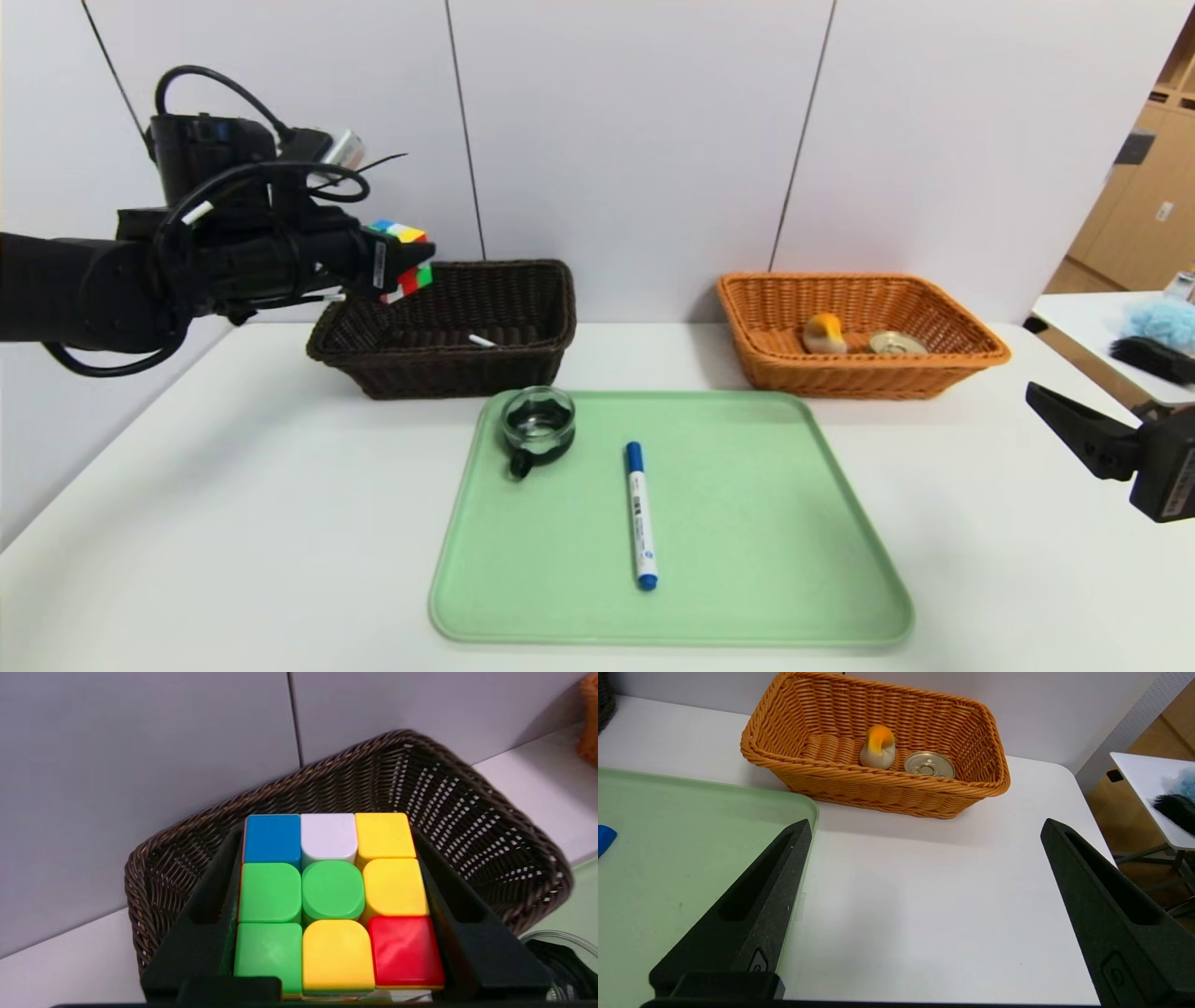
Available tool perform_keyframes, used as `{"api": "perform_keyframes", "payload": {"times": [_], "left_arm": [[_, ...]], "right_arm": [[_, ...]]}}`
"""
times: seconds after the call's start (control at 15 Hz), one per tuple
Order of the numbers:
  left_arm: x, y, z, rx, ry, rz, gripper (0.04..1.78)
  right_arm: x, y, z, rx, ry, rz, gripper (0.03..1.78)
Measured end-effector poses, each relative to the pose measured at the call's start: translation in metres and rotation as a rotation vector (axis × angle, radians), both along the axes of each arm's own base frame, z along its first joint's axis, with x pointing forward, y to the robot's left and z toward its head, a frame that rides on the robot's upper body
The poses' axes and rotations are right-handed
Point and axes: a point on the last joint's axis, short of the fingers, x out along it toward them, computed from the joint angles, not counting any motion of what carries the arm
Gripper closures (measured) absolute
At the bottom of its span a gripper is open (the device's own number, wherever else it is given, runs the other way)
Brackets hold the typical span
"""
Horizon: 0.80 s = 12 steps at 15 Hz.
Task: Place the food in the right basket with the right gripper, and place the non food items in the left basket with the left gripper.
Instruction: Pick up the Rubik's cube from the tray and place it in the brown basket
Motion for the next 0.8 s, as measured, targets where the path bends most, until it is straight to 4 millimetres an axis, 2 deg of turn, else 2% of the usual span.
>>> {"api": "perform_keyframes", "payload": {"times": [0.2,0.33,0.8], "left_arm": [[0.026,0.005,-0.017,0.009,0.059,0.024,0.82],[0.036,0.005,-0.03,0.014,0.093,0.03,0.82],[0.049,0.01,-0.053,0.05,0.139,0.039,0.82]], "right_arm": [[-0.001,0.0,0.0,0.002,-0.002,0.002,0.11],[-0.002,-0.001,0.0,0.003,-0.005,0.001,0.11],[-0.002,-0.001,0.0,0.003,-0.004,0.0,0.11]]}}
